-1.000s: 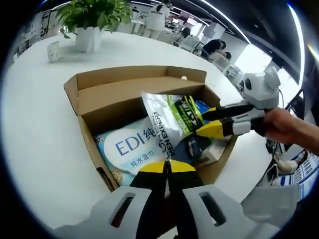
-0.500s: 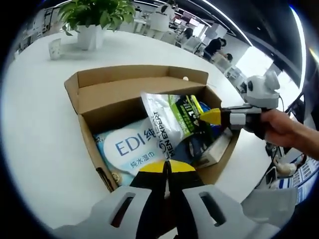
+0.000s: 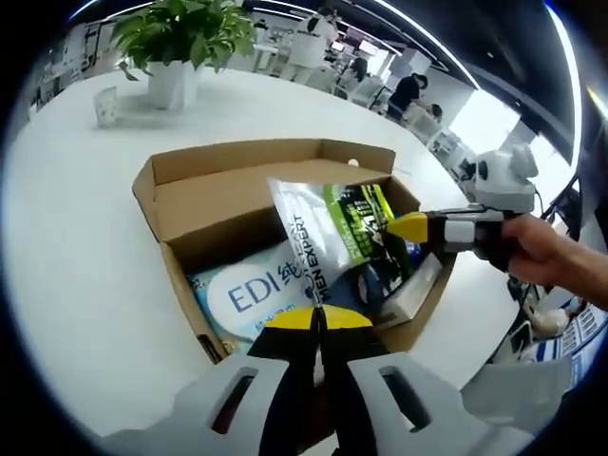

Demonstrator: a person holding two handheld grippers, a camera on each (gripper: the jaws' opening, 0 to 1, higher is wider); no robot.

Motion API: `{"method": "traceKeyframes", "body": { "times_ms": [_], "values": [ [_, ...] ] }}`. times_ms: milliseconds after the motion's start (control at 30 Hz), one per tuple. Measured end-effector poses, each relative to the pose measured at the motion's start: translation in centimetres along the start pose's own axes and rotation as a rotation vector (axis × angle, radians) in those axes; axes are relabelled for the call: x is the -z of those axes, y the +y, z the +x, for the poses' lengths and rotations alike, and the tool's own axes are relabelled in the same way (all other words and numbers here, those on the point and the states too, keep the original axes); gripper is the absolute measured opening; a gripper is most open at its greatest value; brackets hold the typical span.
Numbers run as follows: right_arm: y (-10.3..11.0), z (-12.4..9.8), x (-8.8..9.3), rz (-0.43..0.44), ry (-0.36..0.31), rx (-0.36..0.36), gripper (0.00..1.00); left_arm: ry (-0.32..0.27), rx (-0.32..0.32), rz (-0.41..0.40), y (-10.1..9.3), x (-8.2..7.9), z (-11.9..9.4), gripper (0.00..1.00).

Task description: Operate the shoe box by opening the lid, removing the specified soft item, and placing it in the target area until the item is outside and the box remains undamaged.

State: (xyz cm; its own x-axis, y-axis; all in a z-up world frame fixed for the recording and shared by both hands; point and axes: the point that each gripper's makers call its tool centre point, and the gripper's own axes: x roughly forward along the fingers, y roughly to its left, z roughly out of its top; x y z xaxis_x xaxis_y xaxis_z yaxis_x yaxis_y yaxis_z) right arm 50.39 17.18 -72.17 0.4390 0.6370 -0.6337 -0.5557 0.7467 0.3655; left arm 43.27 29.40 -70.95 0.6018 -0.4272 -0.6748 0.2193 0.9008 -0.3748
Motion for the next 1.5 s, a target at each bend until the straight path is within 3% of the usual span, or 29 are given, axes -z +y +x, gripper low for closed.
{"method": "traceKeyframes", "body": {
  "times_ms": [467, 867, 1500],
  "values": [
    [-1.1, -3.5, -1.2, -0.007, -0.057, 0.036, 0.00, -0.031, 0.034, 0.061, -2.8, -2.4, -0.3, 0.00],
    [-3.9, -7.4, -2.0, 0.065, -0.133, 0.084, 0.00, -0.048, 0.088, 0.142, -6.7, -5.1, 0.5, 0.00],
    [-10.1, -13.3, -1.2, 0.133, -0.182, 0.187, 0.00, 0.007, 0.186, 0.323, -14.2, -7.3, 5.0, 0.00]
  ]
}}
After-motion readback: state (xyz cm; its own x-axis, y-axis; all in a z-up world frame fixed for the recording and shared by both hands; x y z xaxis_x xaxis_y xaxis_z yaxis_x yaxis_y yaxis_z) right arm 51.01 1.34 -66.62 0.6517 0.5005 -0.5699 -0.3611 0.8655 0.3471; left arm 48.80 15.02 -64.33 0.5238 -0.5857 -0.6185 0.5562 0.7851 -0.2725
